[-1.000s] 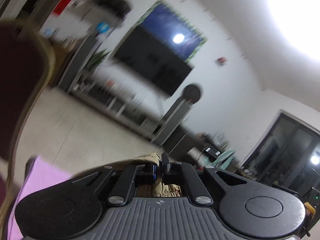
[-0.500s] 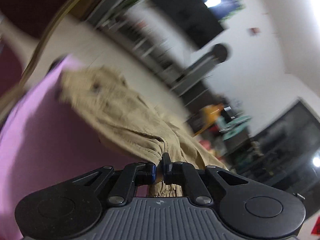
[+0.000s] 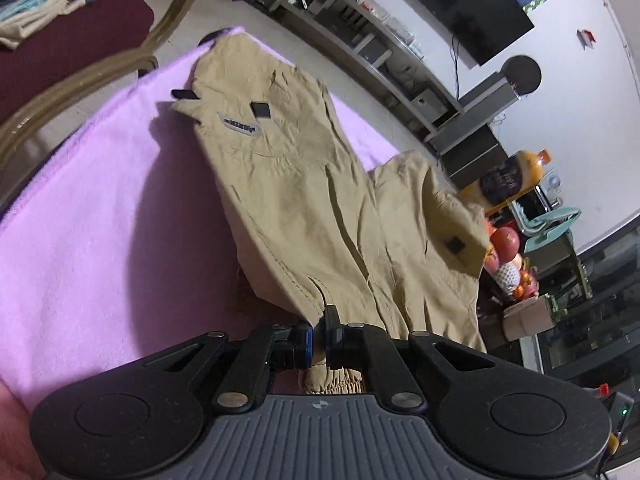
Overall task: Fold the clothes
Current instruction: 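Lower the jacket onto the towel and open both grippers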
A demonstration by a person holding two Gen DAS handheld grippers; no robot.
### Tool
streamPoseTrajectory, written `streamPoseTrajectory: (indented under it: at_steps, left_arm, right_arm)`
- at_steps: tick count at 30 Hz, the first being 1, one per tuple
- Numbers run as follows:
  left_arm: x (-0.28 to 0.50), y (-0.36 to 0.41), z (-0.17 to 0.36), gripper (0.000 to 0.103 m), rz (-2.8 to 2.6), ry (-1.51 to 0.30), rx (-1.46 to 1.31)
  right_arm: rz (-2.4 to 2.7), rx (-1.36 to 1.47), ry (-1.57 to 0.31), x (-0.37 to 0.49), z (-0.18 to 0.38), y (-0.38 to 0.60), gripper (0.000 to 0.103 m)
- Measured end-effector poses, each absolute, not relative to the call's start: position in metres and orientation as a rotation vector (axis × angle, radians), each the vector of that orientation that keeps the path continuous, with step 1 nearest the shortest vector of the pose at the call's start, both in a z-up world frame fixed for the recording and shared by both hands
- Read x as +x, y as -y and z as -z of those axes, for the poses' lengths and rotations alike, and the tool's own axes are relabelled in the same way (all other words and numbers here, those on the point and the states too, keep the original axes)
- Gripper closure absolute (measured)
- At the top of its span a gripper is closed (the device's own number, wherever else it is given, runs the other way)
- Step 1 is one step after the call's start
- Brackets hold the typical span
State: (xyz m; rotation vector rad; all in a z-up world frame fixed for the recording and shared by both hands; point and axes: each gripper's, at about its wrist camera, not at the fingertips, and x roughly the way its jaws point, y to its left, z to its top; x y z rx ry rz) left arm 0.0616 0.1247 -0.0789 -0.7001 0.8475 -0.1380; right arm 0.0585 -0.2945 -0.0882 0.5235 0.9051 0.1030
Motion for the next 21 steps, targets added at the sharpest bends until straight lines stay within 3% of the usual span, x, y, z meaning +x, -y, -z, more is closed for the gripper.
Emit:
streamPoseTrajectory:
  at_steps: [4,6,7,8,11,15,18,19,21]
  left_arm:
    - [0.071,-0.117,0.108,0.094,0.031,-0.996,-0.65]
    - [0.07,-0.112,0.113,0.09,-0.023,-1.039,-0.559]
    - [0.068,-0.11,0.109,0.087,-0.033,-1.038,-0.52]
    - [0.064,-0.109,0.102,0.084,-0.041,-1.028,-0.489]
    - [0.045,-0.112,0.067,0.089,-0.045,-0.951,-0.423]
    - [0.046,-0.11,0.011,0.088,0.027,-0.778,-0.401]
    - [0.057,-0.1,-0.028,0.081,0.109,-0.654,-0.373]
    - [0.063,-0.095,-0.038,0.074,0.147,-0.626,-0.355]
    - [0.079,-0.086,-0.047,0.072,0.189,-0.614,-0.311]
  right_arm:
    - [-0.049,0.468,-1.013,0.075,0.117,0.29,0.091]
    - [-0.011,0.41,-1.067,0.083,0.127,0.285,0.08]
    - [0.005,0.379,-1.055,0.081,0.123,0.284,0.07]
    - [0.02,0.349,-1.044,0.08,0.119,0.283,0.067]
    - [0.046,0.349,-0.975,0.069,0.09,0.291,0.062]
    - [-0.076,0.489,-0.833,0.065,0.033,0.3,0.062]
    - [-0.204,0.516,-0.679,0.074,-0.015,0.285,0.062]
    - [-0.247,0.518,-0.632,0.078,-0.029,0.278,0.061]
    - [-0.335,0.524,-0.578,0.093,-0.045,0.265,0.041]
